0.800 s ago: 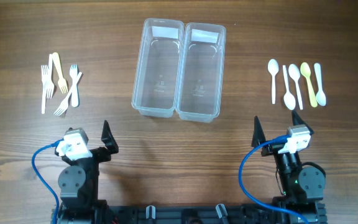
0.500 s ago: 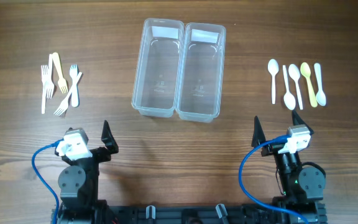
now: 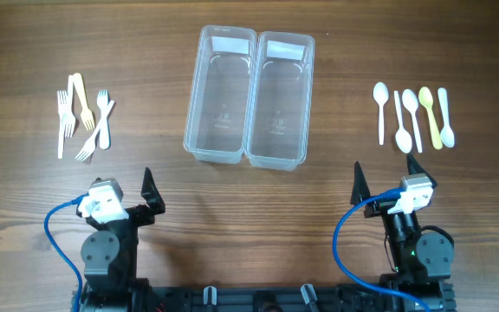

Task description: Pack container

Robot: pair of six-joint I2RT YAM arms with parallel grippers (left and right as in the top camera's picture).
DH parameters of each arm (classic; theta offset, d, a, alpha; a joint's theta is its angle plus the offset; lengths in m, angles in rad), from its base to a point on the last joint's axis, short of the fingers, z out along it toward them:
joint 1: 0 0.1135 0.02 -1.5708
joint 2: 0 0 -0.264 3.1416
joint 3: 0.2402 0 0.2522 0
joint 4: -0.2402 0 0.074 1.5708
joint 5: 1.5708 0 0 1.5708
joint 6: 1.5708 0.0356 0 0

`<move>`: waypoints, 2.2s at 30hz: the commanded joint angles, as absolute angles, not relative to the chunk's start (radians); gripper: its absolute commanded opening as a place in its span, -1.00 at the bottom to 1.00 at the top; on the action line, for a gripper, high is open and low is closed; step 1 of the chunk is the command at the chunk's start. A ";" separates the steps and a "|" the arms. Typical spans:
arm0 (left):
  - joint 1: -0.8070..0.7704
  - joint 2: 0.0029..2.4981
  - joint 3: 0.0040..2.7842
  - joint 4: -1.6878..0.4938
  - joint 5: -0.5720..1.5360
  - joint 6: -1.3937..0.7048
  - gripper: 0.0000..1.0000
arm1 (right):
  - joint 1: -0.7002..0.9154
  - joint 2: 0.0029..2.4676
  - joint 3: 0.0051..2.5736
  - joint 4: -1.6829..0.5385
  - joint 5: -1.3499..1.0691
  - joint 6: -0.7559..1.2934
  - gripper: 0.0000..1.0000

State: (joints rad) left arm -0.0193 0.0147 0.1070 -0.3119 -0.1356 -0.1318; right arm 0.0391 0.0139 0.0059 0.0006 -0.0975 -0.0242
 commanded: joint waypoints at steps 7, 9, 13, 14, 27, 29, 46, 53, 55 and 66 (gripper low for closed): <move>-0.015 0.007 0.097 -0.307 -0.124 -0.112 0.99 | 0.035 0.011 0.005 0.007 -0.109 -0.026 1.00; -0.015 0.007 0.097 -0.307 -0.123 -0.112 1.00 | 0.035 0.011 0.005 0.007 -0.109 -0.026 0.99; -0.015 0.007 0.097 -0.307 -0.124 -0.112 1.00 | 0.035 0.011 0.005 0.008 -0.109 -0.026 0.99; -0.015 0.007 0.097 -0.307 -0.124 -0.112 1.00 | 0.035 0.011 0.005 0.007 -0.109 -0.026 0.99; -0.015 0.007 0.097 -0.307 -0.123 -0.112 1.00 | 0.035 0.012 0.006 0.010 -0.138 0.046 1.00; -0.015 0.007 0.097 -0.307 -0.124 -0.112 0.99 | 0.035 0.019 0.014 -0.004 -0.159 0.099 1.00; -0.015 0.007 0.097 -0.307 -0.124 -0.112 0.99 | 0.035 1.039 1.263 -0.744 0.073 -0.129 1.00; -0.015 0.007 0.097 -0.307 -0.124 -0.112 1.00 | 0.035 1.258 1.304 -0.768 0.067 -0.128 0.99; -0.015 0.007 0.097 -0.307 -0.124 -0.112 1.00 | 0.035 1.303 1.304 -0.802 0.068 -0.131 0.99; -0.015 0.007 0.097 -0.307 -0.124 -0.112 0.99 | -0.017 1.618 1.304 -0.761 0.090 -0.094 -0.17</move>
State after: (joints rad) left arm -0.0193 0.0139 0.1036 -0.3099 -0.1322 -0.1314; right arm 0.0128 1.5341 1.2858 -0.7753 0.0616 -0.1276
